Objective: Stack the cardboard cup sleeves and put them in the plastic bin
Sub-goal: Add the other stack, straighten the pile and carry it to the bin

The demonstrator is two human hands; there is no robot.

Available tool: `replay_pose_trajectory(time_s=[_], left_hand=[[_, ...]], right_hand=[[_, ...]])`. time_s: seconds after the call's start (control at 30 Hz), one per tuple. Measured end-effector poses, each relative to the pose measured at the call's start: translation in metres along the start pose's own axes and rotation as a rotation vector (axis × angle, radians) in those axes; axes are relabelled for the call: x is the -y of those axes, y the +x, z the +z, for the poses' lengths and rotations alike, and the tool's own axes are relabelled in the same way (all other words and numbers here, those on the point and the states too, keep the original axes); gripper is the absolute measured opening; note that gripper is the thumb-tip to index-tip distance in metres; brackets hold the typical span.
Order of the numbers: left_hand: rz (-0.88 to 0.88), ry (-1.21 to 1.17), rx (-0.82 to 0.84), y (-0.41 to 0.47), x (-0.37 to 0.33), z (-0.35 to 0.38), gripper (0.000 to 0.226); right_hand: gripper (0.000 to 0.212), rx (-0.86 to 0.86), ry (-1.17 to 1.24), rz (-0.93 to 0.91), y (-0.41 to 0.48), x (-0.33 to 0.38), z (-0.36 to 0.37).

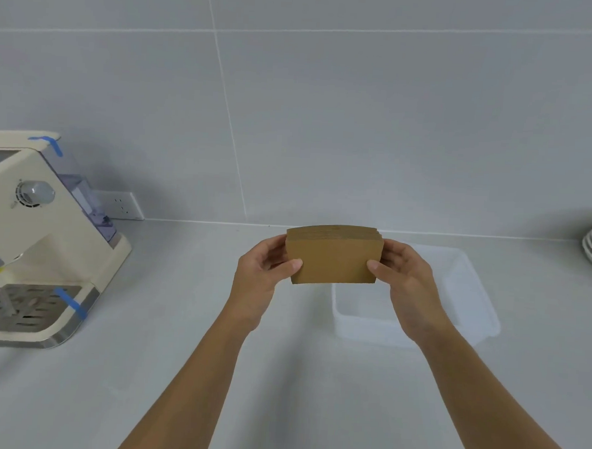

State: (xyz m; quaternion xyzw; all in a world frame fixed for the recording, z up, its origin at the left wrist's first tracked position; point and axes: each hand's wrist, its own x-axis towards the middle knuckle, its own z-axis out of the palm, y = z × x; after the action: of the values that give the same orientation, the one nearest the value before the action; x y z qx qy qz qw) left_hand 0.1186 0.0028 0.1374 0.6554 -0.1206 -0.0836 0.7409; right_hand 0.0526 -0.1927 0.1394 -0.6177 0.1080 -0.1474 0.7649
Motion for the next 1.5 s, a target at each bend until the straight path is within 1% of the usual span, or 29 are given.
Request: replay_pose_trajectory(time_s=[0.17, 0.3, 0.43, 0.53, 0.63, 0.77, 0.87, 0.93, 1.0, 1.07, 1.1, 1.17, 1.23, 1.33, 1.4, 1.5], left_hand=[[-0.058, 0.015, 0.039, 0.021, 0.004, 0.044, 0.034], [-0.175, 0.042, 0.052, 0.035, 0.017, 0.077, 0.035], [-0.296, 0.056, 0.054, 0.044, 0.032, 0.104, 0.033], [-0.377, 0.103, 0.054, 0.048, 0.042, 0.123, 0.026], [-0.461, 0.160, 0.020, 0.053, 0.056, 0.135, 0.020], [-0.524, 0.297, -0.044, 0.066, 0.078, 0.145, 0.015], [-0.559, 0.345, -0.055, 0.075, 0.092, 0.150, 0.003], [-0.589, 0.360, -0.073, 0.082, 0.099, 0.153, 0.011], [-0.625, 0.370, -0.098, 0.087, 0.104, 0.157, 0.024], [-0.650, 0.382, -0.108, 0.090, 0.108, 0.160, 0.029], [-0.660, 0.391, -0.109, 0.091, 0.110, 0.161, 0.028], [-0.661, 0.414, -0.115, 0.094, 0.112, 0.163, 0.022], [-0.650, 0.454, -0.124, 0.098, 0.114, 0.164, 0.014], [-0.627, 0.500, -0.138, 0.101, 0.117, 0.164, 0.005], [-0.618, 0.527, -0.147, 0.102, 0.120, 0.164, 0.004], [-0.594, 0.571, -0.137, 0.101, 0.118, 0.164, 0.006]], right_hand=[[0.035, -0.061, -0.015, 0.030, 0.014, 0.011, -0.040], [0.034, -0.117, -0.078, 0.092, 0.028, 0.012, -0.074], [0.034, -0.133, -0.102, 0.193, 0.038, 0.006, -0.102], [0.032, -0.140, -0.128, 0.282, 0.047, -0.001, -0.117], [0.027, -0.149, -0.160, 0.378, 0.054, -0.009, -0.125], [0.027, -0.169, -0.210, 0.480, 0.065, -0.023, -0.133], [0.020, -0.181, -0.277, 0.546, 0.078, -0.033, -0.135], [0.019, -0.213, -0.325, 0.584, 0.087, -0.041, -0.137], [0.022, -0.236, -0.347, 0.612, 0.095, -0.048, -0.137], [0.007, -0.242, -0.386, 0.621, 0.100, -0.052, -0.135], [0.008, -0.250, -0.405, 0.629, 0.102, -0.054, -0.133], [0.029, -0.257, -0.420, 0.636, 0.106, -0.058, -0.132], [0.041, -0.271, -0.441, 0.626, 0.108, -0.062, -0.131], [0.041, -0.292, -0.537, 0.594, 0.108, -0.065, -0.128], [0.040, -0.284, -0.589, 0.568, 0.107, -0.065, -0.127], [0.040, -0.259, -0.602, 0.572, 0.106, -0.063, -0.126]])
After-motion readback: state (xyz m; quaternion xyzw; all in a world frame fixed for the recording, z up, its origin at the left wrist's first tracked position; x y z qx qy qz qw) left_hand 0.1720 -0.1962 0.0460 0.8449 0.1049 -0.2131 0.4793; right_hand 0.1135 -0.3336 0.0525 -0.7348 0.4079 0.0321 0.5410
